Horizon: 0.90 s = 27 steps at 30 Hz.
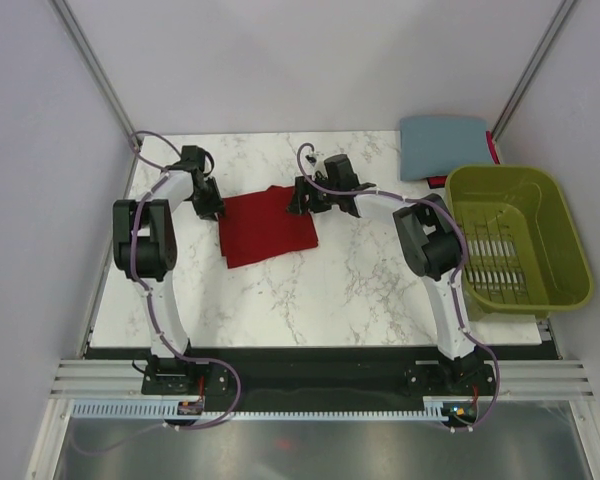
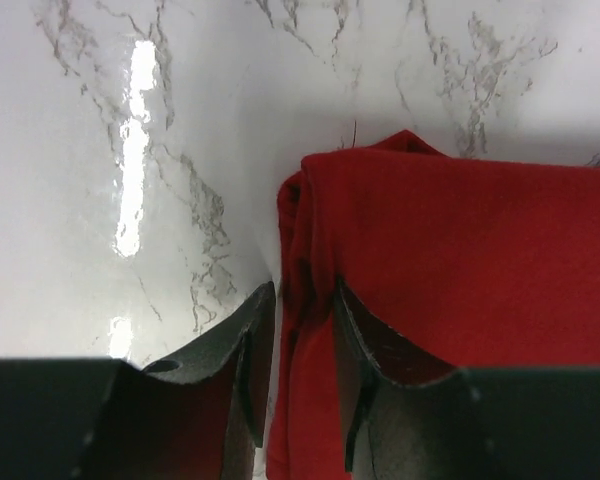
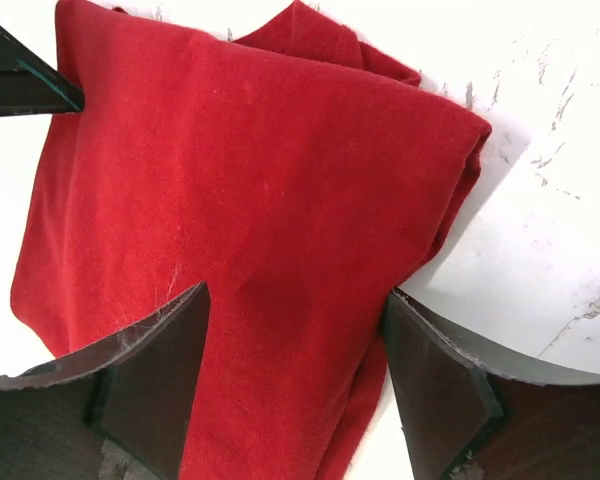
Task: Fold and stack the t-shirts
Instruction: Fold the tshirt
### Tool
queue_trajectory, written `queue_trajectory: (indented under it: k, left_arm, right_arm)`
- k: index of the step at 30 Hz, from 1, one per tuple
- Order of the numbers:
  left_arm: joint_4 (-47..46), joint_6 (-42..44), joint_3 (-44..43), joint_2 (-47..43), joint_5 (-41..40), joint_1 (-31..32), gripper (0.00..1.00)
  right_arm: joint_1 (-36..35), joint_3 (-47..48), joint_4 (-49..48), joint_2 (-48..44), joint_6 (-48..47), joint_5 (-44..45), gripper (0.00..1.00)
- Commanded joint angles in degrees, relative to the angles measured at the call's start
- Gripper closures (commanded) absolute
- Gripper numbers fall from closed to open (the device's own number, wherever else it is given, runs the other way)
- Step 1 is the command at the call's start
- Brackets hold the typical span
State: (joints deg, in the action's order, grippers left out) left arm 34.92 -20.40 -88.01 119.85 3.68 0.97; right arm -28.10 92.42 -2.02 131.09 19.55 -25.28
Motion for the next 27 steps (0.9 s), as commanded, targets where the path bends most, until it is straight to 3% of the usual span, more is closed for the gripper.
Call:
queue_trajectory:
  k: [1, 11, 15, 22, 27]
  left_arm:
    - [0.86, 0.01, -1.89, 4.15, -0.69, -0.09, 0.63]
    - [2.69, 6.78, -19.91, 13.74, -0.36, -0.09, 0.63]
    - [3.93, 6.34, -24.31, 10.86, 1.06, -0.09, 0.62]
    - [4.11, 3.0, -16.25, -0.13, 0.01, 0.52, 0.61]
    - [2.18, 1.42, -7.64, -1.46, 2.82, 0.78, 0.61]
  right_arm:
    - [-0.73, 0.47, 6.58, 1.28, -1.88, 1.9, 0.24]
    - [0.85, -1.72, 11.78, -7.16, -3.38, 6.46, 0.23]
    - [1.03, -0.93, 11.78, -6.72, -3.47, 7.43, 0.21]
    - [2.25, 7.22, 11.69, -0.41, -4.17, 7.26, 0.16]
    - [4.36, 14.0, 12.3, 6.44, -3.47, 5.77, 0.15]
